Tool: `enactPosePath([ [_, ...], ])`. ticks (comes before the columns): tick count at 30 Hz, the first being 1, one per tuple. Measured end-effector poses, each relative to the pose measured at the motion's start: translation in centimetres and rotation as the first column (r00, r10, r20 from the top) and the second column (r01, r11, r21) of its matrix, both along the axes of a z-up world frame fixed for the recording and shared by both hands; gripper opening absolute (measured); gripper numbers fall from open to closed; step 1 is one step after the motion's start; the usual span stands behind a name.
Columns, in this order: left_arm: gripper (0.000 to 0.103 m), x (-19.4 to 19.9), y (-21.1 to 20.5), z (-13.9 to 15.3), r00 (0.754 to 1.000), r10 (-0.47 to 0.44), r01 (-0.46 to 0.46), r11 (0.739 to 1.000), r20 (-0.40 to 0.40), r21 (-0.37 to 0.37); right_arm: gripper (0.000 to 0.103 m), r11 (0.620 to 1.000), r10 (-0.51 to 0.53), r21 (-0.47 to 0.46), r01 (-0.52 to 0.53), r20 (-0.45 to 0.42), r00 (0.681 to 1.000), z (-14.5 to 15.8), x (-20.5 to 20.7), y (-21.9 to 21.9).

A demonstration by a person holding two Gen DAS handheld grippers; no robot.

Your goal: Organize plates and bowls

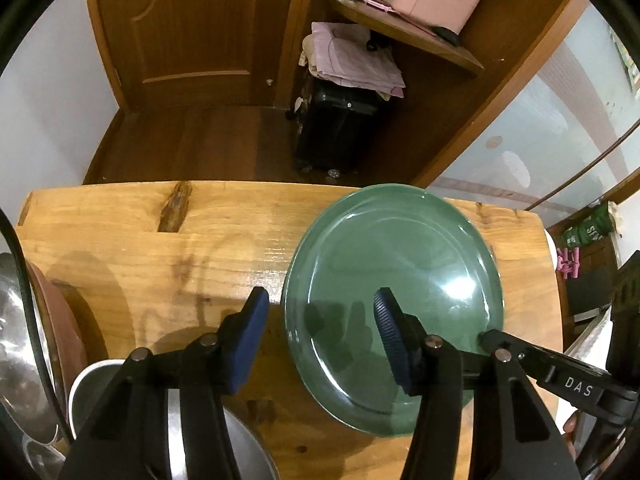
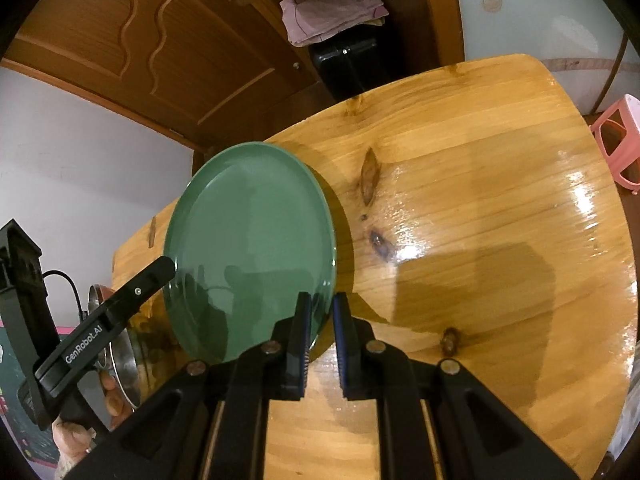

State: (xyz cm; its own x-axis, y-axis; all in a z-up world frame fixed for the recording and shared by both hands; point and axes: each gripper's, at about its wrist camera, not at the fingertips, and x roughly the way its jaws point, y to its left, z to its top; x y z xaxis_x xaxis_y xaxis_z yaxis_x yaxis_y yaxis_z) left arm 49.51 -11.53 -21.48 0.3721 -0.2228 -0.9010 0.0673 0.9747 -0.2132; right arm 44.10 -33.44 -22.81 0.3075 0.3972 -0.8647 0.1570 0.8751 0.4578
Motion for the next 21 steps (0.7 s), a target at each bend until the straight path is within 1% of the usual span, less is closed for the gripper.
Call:
enactPosePath([
  [3, 0.053, 0.1, -0.2, -0.1, 1.000, -0.002, 0.002, 1.000, 0.008, 0.006, 0.007, 1.000, 0.004, 0.000, -0.004, 0.015, 1.000, -0.2, -0.3, -0.3],
  [5, 0.047, 0.3, -0.3, -0.2, 1.000, -0.005, 0.005, 1.000, 0.010, 0.012, 0.006, 1.000, 0.004, 0.000, -0.004, 0.016, 1.000, -0.2, -0.4, -0.4],
  [7, 0.038, 0.4, -0.5, -0.3, 1.000, -0.017, 0.017, 1.000, 0.005, 0.017, 0.006, 1.000, 0.016, -0.003, -0.016, 0.016, 1.000, -0.2, -0.5, -0.6],
  [11, 0.033, 0.8, -0.7, -0.7, 1.000, -0.018, 0.018, 1.000, -0.001, 0.025, 0.006, 1.000, 0.027, 0.003, -0.027, 0.014, 1.000, 0.0, -0.8, -0.9],
  [14, 0.025, 1.0, -0.8, -1.0, 1.000, -0.016, 0.016, 0.998, -0.007, 0.056, 0.006, 1.000, 0.025, 0.008, -0.025, 0.015, 1.000, -0.1, -0.7, -1.1],
  [16, 0.017, 1.3, -1.1, -1.3, 1.000, -0.016, 0.017, 0.996, -0.012, 0.087, 0.006, 1.000, 0.027, 0.011, -0.027, 0.017, 0.999, -0.1, -0.7, -1.2],
  [21, 0.010, 1.2, -1.1, -1.2, 1.000, -0.015, 0.016, 0.993, -0.005, 0.116, 0.006, 1.000, 0.029, 0.008, -0.029, 0.022, 0.999, -0.1, -0.9, -1.2],
])
